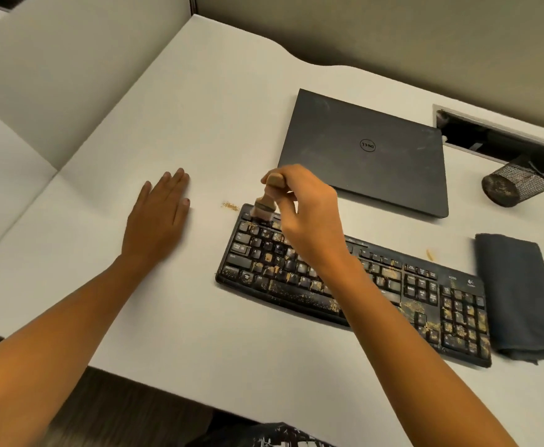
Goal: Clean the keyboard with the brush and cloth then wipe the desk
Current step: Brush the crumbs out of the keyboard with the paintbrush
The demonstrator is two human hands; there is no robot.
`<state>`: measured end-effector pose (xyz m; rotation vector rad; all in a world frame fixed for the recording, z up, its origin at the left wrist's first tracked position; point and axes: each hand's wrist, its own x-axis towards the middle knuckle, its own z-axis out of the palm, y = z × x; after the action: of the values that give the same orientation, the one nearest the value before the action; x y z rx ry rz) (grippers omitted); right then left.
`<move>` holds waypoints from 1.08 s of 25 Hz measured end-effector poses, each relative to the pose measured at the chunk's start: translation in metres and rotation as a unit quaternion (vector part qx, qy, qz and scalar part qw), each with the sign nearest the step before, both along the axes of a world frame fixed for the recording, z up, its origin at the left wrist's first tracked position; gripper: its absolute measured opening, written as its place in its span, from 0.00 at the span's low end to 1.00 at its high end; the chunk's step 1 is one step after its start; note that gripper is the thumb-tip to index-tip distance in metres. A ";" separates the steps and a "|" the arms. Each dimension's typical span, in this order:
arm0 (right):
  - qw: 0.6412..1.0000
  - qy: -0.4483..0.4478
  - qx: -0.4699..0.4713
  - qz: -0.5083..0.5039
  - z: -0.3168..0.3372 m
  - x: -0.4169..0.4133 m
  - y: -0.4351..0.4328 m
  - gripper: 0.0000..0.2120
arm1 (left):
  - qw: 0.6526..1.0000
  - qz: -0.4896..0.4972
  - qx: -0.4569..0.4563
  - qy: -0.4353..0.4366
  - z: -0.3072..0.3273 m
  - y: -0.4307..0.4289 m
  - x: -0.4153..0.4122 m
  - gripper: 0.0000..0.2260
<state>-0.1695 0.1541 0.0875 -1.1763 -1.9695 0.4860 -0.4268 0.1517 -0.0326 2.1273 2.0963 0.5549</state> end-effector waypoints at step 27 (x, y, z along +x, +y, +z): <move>0.990 0.116 -0.016 -0.074 -0.016 -0.012 -0.001 0.04 | 1.000 0.001 -0.001 0.017 0.000 0.000 -0.001 0.25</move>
<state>-0.1813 0.1527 0.0711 -1.2169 -1.6695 0.5527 -0.4275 0.1521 -0.0330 2.1485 2.1154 0.5209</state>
